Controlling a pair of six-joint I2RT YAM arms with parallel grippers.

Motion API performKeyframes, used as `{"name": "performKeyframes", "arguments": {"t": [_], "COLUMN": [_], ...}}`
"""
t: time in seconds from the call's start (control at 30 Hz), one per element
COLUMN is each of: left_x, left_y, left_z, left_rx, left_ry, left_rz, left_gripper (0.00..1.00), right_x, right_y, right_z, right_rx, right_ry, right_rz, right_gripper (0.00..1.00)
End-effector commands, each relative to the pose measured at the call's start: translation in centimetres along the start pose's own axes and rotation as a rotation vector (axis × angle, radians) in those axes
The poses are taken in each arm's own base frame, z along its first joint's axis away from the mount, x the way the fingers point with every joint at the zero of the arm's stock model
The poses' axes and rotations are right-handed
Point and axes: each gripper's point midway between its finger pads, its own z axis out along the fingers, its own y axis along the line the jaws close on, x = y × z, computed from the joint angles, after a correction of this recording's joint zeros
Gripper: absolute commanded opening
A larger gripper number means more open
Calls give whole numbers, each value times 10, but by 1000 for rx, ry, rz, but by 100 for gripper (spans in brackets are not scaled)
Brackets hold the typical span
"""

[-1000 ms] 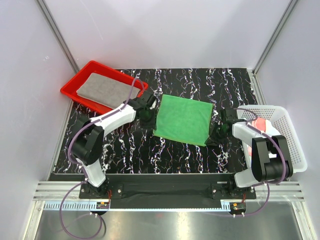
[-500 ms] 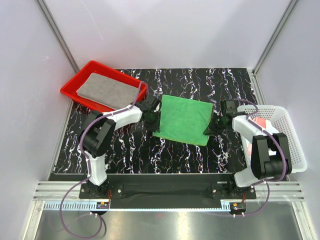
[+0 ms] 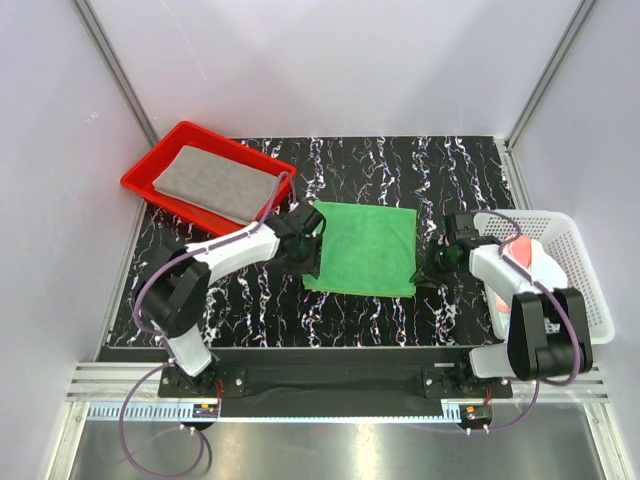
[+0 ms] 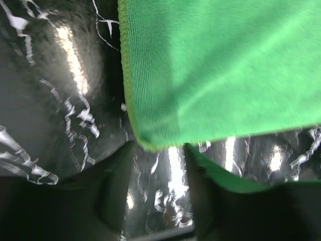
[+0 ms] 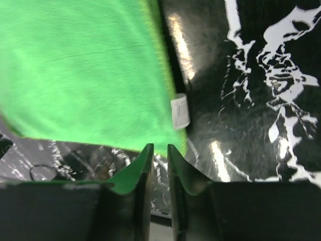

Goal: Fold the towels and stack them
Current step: Fold the towel

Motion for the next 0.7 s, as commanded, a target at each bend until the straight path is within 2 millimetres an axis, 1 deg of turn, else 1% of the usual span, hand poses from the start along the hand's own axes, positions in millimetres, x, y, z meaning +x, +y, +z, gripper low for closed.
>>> {"name": "performKeyframes", "arguments": {"t": [0.0,0.03,0.07,0.1,0.13,0.17,0.2,0.23,0.27,0.3,0.33,0.37,0.4,0.43,0.47,0.5,0.53,0.57,0.6,0.63,0.67], "left_x": [-50,-74,-86,-100,-127,-137,-156,-167,-176,-195,-202,-204,-219,-218,-223,-233,-236,-236,-243,-246,-248], "left_y": [-20,-28,-28,-27,-30,-30,-34,-28,-26,-28,-20,-16,-19,-10,-9,-10,-9,-6,-8,-7,-6], "left_z": [-49,-66,-67,-72,-84,-78,-85,-71,-68,-75,-69,-48,-51,-30,-26,-27,-22,-6,-7,4,7], "left_rx": [54,67,48,29,37,43,66,78,82,90,103,111,127,128,134,137,151,155,161,163,163], "left_ry": [-134,-189,-206,-237,-305,-306,-347,-331,-333,-366,-349,-308,-330,-278,-268,-279,-271,-246,-264,-261,-266], "left_rz": [67,142,175,204,264,292,318,367,384,396,424,435,445,469,480,500,501,502,510,513,516], "left_gripper": [54,54,56,57,57,57,58,58,58,58,58,58,58,58,58,58,58,58,58,58,58], "right_x": [-28,-43,-52,-74,-84,-96,-115,-123,-131,-147,-154,-160,-168,-170,-172,-183,-186,-193,-199,-201,-205], "right_y": [23,41,48,64,69,75,90,91,95,106,102,102,110,104,99,102,94,87,90,85,82], "right_z": [-36,-47,-50,-61,-56,-57,-67,-56,-55,-61,-47,-43,-46,-29,-24,-25,-11,-8,-8,3,6], "right_rx": [-25,-73,-96,-130,-136,-149,-172,-171,-178,-191,-179,-180,-201,-190,-178,-174,-160,-151,-171,-178,-189], "right_ry": [-107,-146,-163,-220,-212,-231,-274,-247,-253,-280,-250,-241,-236,-185,-160,-173,-138,-132,-131,-108,-102], "right_rz": [-80,-114,-171,-209,-238,-313,-356,-381,-447,-483,-495,-546,-573,-565,-627,-645,-638,-640,-642,-635,-648], "right_gripper": [27,30,31,34,34,36,37,40,42,43,46,48,50,55,56,57,57,58,58,58,58]}}
